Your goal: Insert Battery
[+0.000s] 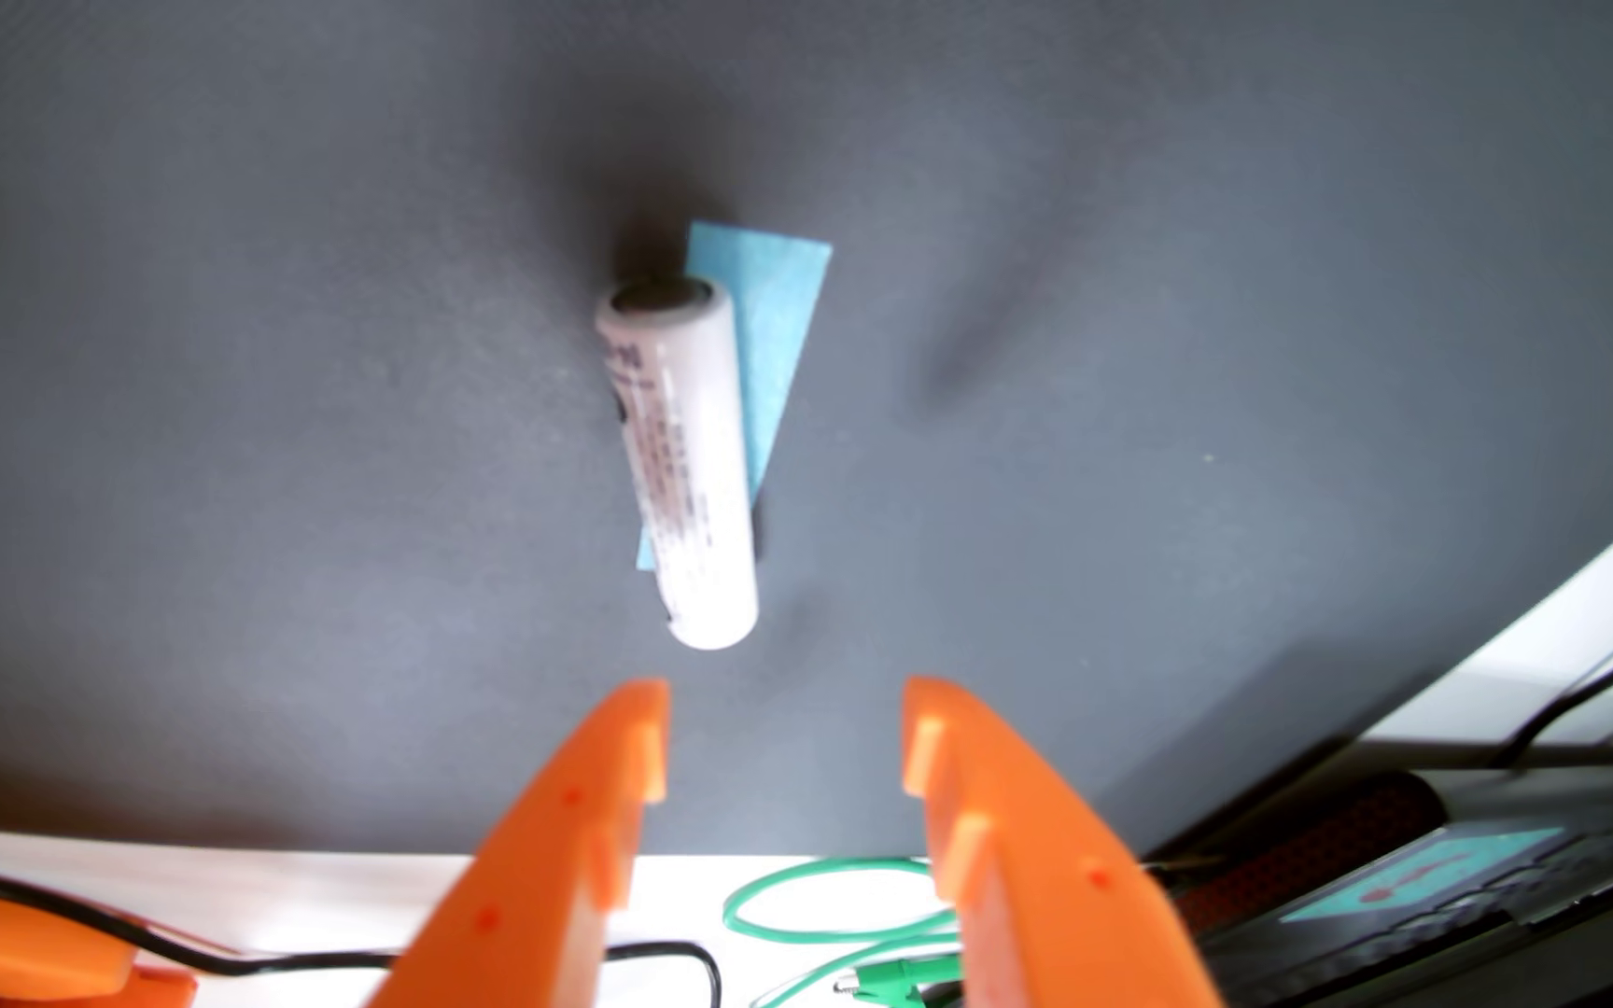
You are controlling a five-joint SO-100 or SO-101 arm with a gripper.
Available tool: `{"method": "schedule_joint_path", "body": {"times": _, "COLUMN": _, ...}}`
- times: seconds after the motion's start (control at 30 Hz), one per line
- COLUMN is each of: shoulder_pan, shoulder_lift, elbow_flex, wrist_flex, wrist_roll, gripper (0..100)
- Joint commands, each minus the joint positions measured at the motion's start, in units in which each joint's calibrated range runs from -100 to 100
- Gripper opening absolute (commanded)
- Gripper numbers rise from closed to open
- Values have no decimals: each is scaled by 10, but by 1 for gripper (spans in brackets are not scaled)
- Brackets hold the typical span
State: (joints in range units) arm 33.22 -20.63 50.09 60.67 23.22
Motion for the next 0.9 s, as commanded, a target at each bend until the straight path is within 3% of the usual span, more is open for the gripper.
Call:
{"method": "schedule_joint_path", "body": {"times": 0.0, "shoulder_pan": 3, "shoulder_lift": -2, "elbow_flex": -2, "wrist_flex": -2, "wrist_roll": 3, "gripper": 15}}
{"method": "schedule_joint_path", "body": {"times": 0.87, "shoulder_pan": 14, "shoulder_lift": 108, "elbow_flex": -42, "wrist_flex": -28, "wrist_roll": 18, "gripper": 15}}
